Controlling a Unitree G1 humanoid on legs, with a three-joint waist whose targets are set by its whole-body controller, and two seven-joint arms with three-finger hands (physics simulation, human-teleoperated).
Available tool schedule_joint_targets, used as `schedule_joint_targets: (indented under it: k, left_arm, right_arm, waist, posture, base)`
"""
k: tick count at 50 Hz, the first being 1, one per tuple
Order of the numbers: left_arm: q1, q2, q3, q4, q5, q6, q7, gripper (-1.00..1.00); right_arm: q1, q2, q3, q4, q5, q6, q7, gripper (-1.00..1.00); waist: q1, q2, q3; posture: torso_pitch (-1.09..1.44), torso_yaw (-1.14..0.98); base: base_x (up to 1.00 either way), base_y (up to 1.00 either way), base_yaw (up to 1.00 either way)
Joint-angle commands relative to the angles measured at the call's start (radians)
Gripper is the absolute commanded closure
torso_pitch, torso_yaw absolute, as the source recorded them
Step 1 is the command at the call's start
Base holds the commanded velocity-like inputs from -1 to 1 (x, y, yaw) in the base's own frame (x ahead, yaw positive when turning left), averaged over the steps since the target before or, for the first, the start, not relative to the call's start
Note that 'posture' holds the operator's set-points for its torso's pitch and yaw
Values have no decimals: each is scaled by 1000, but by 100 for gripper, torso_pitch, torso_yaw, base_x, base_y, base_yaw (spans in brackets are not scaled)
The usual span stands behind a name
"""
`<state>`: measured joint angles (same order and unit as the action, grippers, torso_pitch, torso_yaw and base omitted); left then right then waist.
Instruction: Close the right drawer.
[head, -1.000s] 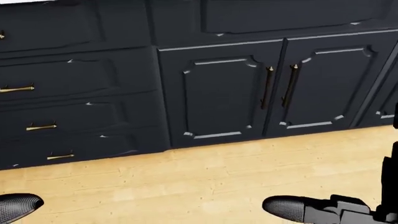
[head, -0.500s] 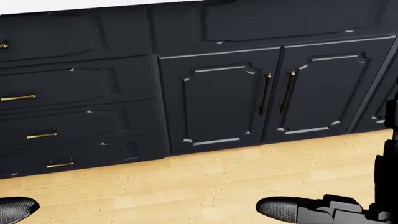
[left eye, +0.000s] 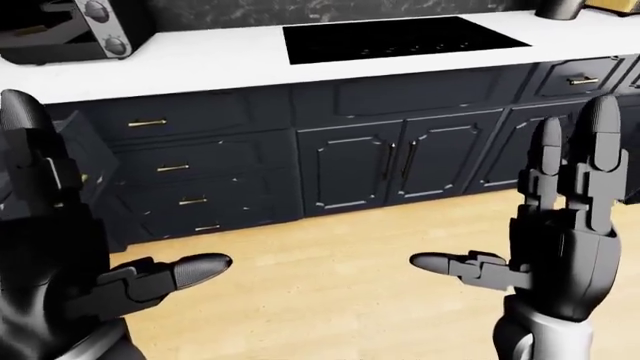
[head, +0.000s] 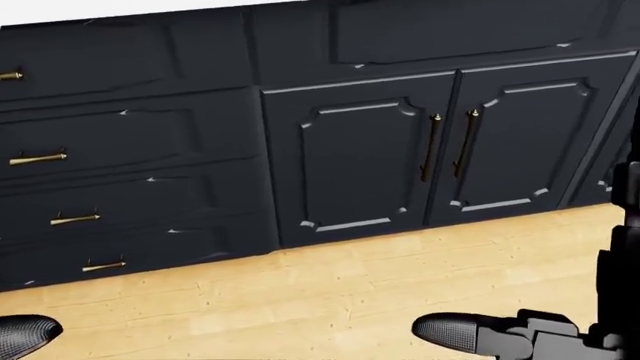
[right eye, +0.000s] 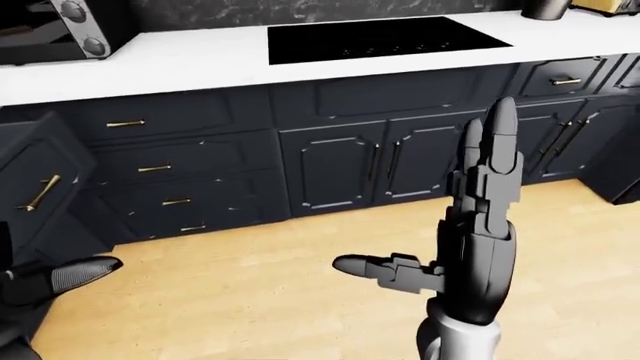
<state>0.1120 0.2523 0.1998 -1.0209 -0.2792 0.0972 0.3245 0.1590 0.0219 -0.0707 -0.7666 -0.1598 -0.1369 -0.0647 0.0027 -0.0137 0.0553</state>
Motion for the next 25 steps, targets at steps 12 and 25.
schedule_joint_targets:
  k: [12, 25]
  left_arm:
    - [-9, 18, 2, -26, -2, -23, 6, -100]
    - [-18, 68, -4, -26, -26, -17, 52, -100]
  right_arm:
    - [-14, -5, -4, -29, 6, -6, -6, -100]
    - [-17, -6, -8, -21, 10, -4, -6, -100]
  waist:
    - [-11, 29, -7]
    - [-10, 40, -12]
  posture:
    - [0, 0]
    - [0, 0]
  base:
    - [0, 24, 0]
    - [0, 44, 0]
